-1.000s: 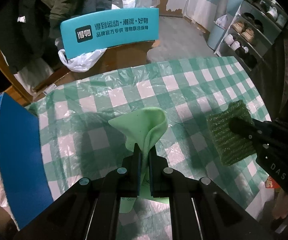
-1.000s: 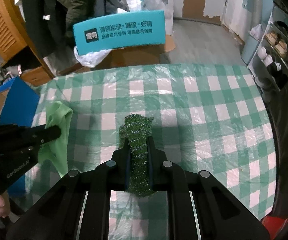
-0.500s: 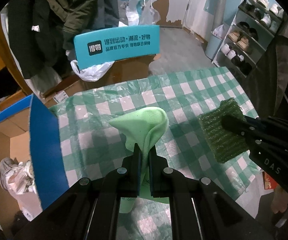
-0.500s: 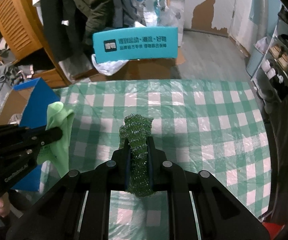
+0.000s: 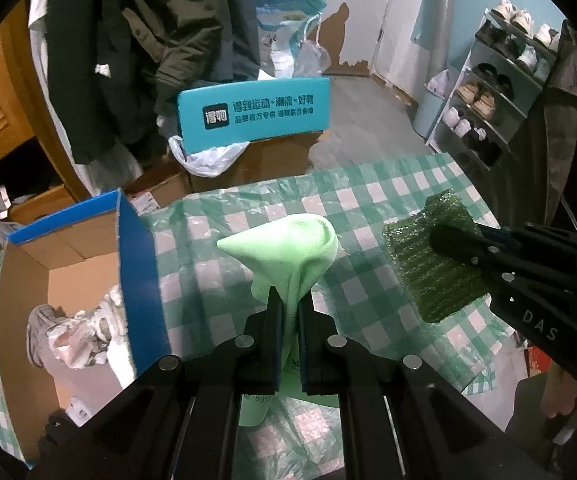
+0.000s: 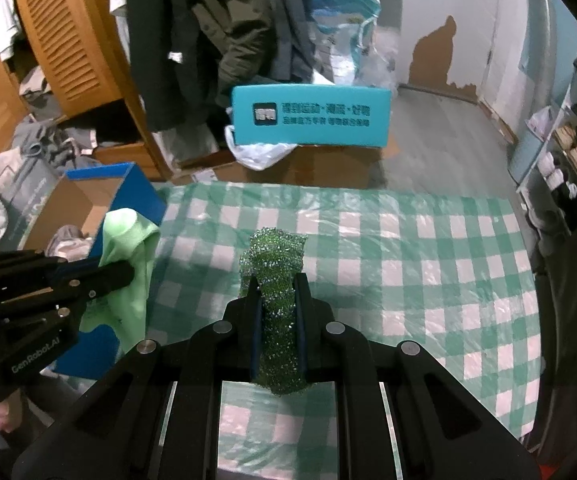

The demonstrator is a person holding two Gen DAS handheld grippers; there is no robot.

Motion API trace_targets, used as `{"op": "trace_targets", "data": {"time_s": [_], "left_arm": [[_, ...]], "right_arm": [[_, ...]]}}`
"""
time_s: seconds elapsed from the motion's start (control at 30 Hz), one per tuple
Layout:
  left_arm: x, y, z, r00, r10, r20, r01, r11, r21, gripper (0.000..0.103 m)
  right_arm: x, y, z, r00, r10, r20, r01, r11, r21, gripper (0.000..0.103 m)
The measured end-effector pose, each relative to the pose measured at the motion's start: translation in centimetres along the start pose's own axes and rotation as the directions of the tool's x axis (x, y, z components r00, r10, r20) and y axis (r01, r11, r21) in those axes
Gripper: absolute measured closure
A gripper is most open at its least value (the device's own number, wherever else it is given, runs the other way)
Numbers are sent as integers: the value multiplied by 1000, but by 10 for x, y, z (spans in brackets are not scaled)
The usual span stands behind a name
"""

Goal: Organize soft objects
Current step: 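Lift both held items and carry them over the cardboard box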

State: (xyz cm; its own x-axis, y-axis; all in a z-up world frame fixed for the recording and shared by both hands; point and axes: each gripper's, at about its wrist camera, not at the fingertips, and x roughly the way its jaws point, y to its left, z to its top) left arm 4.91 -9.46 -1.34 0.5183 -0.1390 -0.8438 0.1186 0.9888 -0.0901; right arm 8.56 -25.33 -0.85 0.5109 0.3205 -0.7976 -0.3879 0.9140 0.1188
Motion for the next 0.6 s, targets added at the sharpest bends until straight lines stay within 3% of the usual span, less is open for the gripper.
{"op": "trace_targets", "data": {"time_s": [0.6], "left_arm": [[-39,51,-17,998,38,46,-35,997,-66,96]], "right_arm": [[-6,64,21,997,74,25,-71,994,-84,91]]}}
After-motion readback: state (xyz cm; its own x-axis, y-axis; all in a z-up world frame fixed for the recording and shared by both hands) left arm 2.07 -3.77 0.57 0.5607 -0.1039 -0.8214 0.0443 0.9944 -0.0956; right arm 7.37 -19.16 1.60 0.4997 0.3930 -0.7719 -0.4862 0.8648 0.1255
